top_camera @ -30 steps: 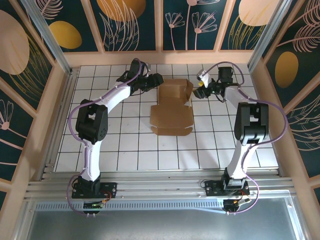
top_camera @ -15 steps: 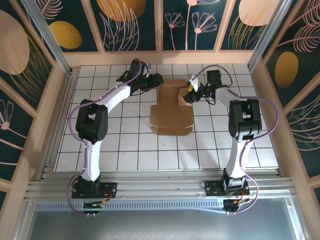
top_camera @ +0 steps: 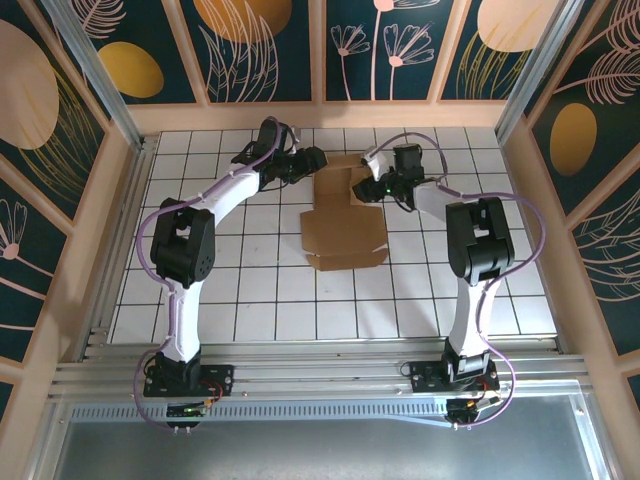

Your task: Fold the paper box

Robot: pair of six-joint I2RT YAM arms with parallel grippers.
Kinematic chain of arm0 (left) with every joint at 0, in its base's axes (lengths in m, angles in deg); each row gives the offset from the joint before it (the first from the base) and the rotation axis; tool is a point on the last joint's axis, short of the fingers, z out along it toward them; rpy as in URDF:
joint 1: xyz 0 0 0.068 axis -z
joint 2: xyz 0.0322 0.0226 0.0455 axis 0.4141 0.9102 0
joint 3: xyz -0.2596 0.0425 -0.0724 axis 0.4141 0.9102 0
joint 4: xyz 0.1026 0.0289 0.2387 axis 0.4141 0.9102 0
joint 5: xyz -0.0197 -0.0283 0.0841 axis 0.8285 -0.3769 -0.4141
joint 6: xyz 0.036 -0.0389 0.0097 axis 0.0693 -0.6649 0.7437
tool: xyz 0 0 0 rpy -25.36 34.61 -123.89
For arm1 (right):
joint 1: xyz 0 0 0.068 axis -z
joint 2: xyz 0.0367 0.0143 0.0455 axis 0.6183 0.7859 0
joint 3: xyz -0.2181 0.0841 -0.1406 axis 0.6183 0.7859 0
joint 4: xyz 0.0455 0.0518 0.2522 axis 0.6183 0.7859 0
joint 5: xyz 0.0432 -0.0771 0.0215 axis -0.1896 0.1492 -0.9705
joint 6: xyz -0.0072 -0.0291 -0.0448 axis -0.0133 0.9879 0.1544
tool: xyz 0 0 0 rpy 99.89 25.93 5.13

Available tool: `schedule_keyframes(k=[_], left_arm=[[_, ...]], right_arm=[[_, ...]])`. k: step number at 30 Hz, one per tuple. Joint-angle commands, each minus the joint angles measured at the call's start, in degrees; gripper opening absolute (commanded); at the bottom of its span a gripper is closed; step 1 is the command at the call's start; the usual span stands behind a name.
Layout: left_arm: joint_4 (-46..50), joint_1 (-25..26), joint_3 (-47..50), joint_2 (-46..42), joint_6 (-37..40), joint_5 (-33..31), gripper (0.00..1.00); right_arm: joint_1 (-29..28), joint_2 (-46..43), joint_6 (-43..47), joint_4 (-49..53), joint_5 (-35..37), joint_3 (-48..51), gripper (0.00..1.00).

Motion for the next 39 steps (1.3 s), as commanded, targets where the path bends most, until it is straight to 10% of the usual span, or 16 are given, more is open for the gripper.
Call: schedule_keyframes(k=[1,17,39], left_arm=[[-0.7,0.5,1.1,-1.4,-1.9,3.5,0.61],[-2.0,0.5,1.7,-1.2,-2.7,5.3,0.61],[-1.5,0.5,1.3,-0.8,-2.3,4.9,0.61]], right_arm=[[-2.4,2.3,-4.6,-0.9,9.2,-2.4,0.59],[-5.0,8.7,-23.2,3.2,18.8,-9.2,0.46],[4.4,-6.5,-4.4,3.2,-23.9,5.6,0.98]])
